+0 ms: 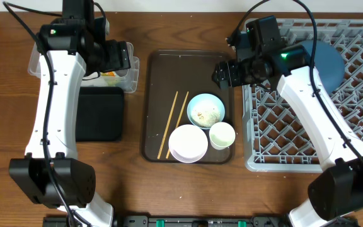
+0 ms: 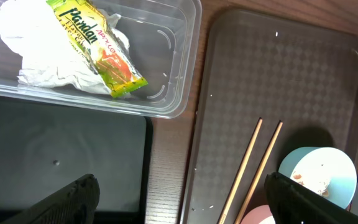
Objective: Sort waste into correct bins and load items into the dishwasher rack
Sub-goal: 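Release the plate in the rack and move the right gripper back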
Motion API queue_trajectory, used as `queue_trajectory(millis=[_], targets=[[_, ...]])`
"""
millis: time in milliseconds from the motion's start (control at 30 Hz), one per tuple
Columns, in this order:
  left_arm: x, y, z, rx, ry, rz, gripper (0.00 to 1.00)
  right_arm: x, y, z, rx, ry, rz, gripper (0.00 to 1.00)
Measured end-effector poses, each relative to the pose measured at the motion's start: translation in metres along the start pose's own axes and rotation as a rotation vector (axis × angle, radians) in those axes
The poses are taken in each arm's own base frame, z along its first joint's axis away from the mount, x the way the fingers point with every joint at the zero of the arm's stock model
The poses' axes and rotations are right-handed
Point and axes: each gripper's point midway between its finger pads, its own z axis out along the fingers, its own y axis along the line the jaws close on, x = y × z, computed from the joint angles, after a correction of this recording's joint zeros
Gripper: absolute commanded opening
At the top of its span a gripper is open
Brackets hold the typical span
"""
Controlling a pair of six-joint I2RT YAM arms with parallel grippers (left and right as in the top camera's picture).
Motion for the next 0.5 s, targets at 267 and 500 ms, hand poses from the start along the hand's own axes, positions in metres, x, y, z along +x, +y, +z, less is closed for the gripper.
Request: queue_trajectory(millis=[267,500], targets=[[0.0000,0.0000,0.0000,0.000,0.000,0.002,1.00,0.0021,-0.0016,0.0000,0.009,0.008,0.012,0.84],[0.0001,-0.0005,0.0000,0.003,0.001,0.000,1.00,0.0080,-0.0033,-0.0001,0.017,0.031,0.034,0.82]])
